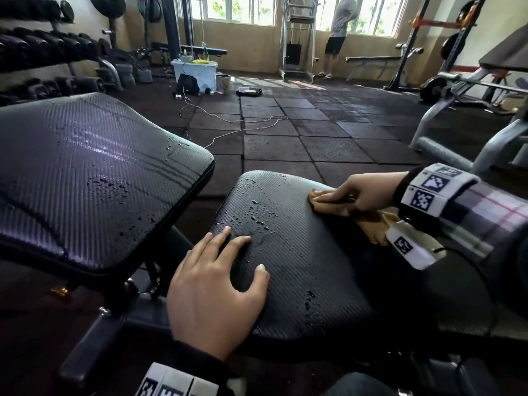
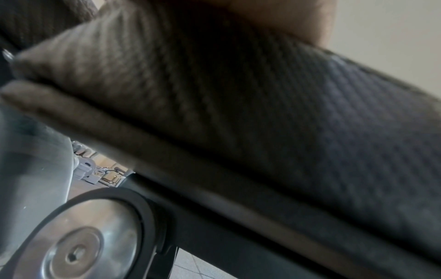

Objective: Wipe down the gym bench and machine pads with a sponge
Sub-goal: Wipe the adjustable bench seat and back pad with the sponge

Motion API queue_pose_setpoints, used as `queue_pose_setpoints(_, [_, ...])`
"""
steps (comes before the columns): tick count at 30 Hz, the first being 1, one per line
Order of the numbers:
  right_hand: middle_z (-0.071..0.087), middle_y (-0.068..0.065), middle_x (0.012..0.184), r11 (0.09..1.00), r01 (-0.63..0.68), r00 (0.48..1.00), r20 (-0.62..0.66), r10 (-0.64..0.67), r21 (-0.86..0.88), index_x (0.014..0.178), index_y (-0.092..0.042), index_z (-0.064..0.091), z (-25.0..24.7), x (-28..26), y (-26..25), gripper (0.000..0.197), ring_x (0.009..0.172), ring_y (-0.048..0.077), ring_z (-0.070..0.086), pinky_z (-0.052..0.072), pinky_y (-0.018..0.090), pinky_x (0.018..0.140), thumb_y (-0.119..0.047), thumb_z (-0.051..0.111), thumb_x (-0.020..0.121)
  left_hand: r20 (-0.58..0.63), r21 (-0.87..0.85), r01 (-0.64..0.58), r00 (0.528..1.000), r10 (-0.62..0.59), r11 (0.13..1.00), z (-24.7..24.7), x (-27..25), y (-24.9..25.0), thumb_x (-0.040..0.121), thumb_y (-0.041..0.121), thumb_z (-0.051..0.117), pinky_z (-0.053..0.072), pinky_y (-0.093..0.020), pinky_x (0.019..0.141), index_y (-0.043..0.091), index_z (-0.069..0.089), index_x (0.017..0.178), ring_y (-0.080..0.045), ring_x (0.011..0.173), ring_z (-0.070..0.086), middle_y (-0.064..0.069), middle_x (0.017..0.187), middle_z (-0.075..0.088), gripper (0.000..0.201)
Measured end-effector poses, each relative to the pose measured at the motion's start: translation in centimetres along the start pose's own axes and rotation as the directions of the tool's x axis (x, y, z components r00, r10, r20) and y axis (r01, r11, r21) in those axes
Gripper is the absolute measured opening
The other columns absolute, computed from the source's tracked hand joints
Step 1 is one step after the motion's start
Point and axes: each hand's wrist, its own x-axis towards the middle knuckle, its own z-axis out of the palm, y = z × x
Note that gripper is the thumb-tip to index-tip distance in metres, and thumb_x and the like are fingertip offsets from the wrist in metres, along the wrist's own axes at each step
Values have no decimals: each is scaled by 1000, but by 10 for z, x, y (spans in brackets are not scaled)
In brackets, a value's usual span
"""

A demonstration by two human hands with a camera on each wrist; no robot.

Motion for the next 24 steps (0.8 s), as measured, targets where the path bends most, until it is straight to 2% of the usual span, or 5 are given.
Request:
queue_pose_setpoints(5, [59, -2, 126, 979, -180, 981, -86, 172, -100, 135, -35, 47, -11, 21, -2, 48, 113, 17, 55, 39, 23, 94, -20, 50, 89, 1, 4, -4, 1000, 4, 1000, 1, 0, 0, 70, 61, 43, 43, -36, 103, 37, 69, 111, -13, 126, 52, 13, 128, 62, 54])
queue_pose_setpoints(10, [65, 9, 112, 960, -135, 965, -252, 71, -246, 116, -15, 63, -9, 42, -39, 48, 99, 31, 60, 46, 32, 91, -46, 33, 96, 1, 11, -5, 1000, 5, 1000, 0, 0, 0, 71, 61, 43, 42, -34, 102, 37, 70, 110, -14, 125, 53, 12, 128, 63, 54])
queue_pose_setpoints(17, [35, -19, 146, 985, 158, 977, -137, -165, -64, 137, -48, 34, 15, 5, -33, 58, 132, 11, 39, 27, 30, 112, -23, 52, 88, 0, -5, -12, 1000, 12, 1000, 0, 0, -1, 72, 60, 43, 45, -41, 102, 36, 70, 111, -15, 125, 53, 11, 128, 63, 53])
queue_pose_setpoints(19, [36, -21, 145, 994, 112, 987, -114, -111, -3, 135, -54, 31, 21, -7, -18, 60, 132, 9, 39, 26, 31, 113, -24, 54, 89, 1, -7, -10, 1000, 10, 1000, 1, 0, -2, 72, 60, 43, 45, -41, 103, 36, 69, 111, -15, 126, 53, 11, 128, 63, 53])
queue_pose_setpoints(24, [32, -7, 151, 983, -162, 983, -96, 154, -91, 145, -41, 18, 22, -14, -5, 56, 134, 20, 36, 25, 30, 112, -32, 42, 96, -13, -3, -12, 1000, 11, 1000, 2, 0, -1, 71, 60, 44, 45, -40, 103, 35, 70, 111, -17, 124, 55, 9, 126, 64, 54])
